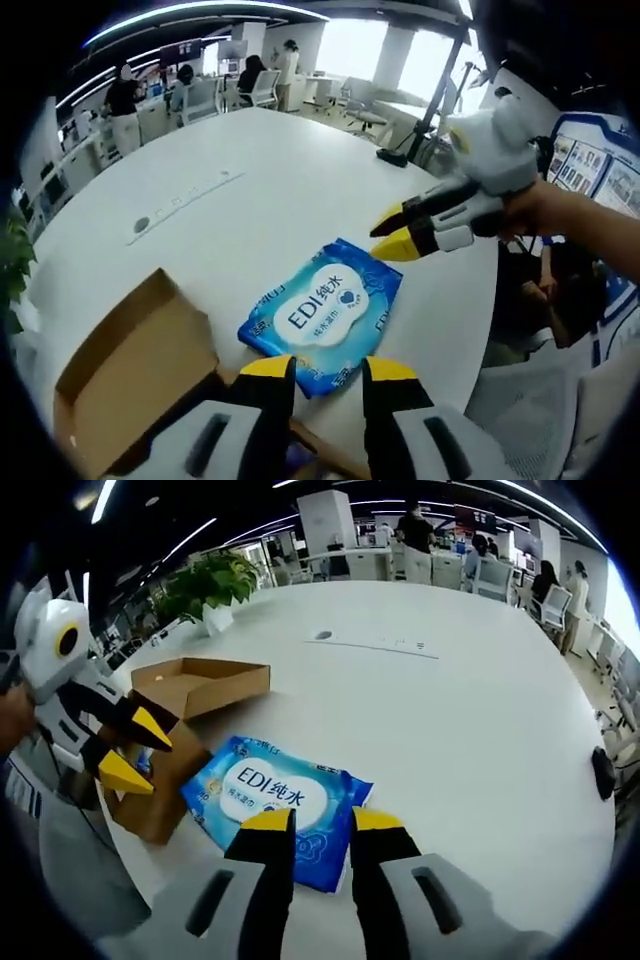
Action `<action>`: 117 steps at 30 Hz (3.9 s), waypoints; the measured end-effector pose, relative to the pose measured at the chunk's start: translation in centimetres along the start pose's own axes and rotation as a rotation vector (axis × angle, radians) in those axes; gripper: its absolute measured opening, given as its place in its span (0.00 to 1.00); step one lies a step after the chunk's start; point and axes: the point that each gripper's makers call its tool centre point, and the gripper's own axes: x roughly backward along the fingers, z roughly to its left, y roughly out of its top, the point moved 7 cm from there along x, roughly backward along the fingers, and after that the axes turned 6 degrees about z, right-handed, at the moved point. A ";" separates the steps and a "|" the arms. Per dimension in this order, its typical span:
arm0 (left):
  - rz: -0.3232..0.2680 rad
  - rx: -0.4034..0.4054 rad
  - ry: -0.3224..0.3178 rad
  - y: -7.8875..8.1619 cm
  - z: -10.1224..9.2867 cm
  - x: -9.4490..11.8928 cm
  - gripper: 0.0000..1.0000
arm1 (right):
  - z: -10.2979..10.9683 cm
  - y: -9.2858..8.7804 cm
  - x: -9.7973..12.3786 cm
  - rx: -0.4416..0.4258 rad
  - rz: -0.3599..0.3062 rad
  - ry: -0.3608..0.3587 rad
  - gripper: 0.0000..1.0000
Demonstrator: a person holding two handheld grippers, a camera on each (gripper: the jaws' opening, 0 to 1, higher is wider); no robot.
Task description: Operate the shoe box by opening the lid, removing the specified soft item, and placing it in the target area until the item is outside and the box remains undamaged.
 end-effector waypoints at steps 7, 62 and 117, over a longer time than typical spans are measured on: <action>-0.022 0.014 0.004 -0.9 0.2 1.7 0.27 | 1.7 0.5 1.5 0.056 -0.002 0.007 0.20; 0.032 -0.122 -0.035 -10.2 6.9 6.3 0.25 | 15.8 5.1 -2.4 0.575 0.049 0.194 0.18; 0.102 -0.198 -0.109 -11.5 8.8 5.9 0.00 | 20.1 5.8 -9.0 0.713 0.081 0.228 0.00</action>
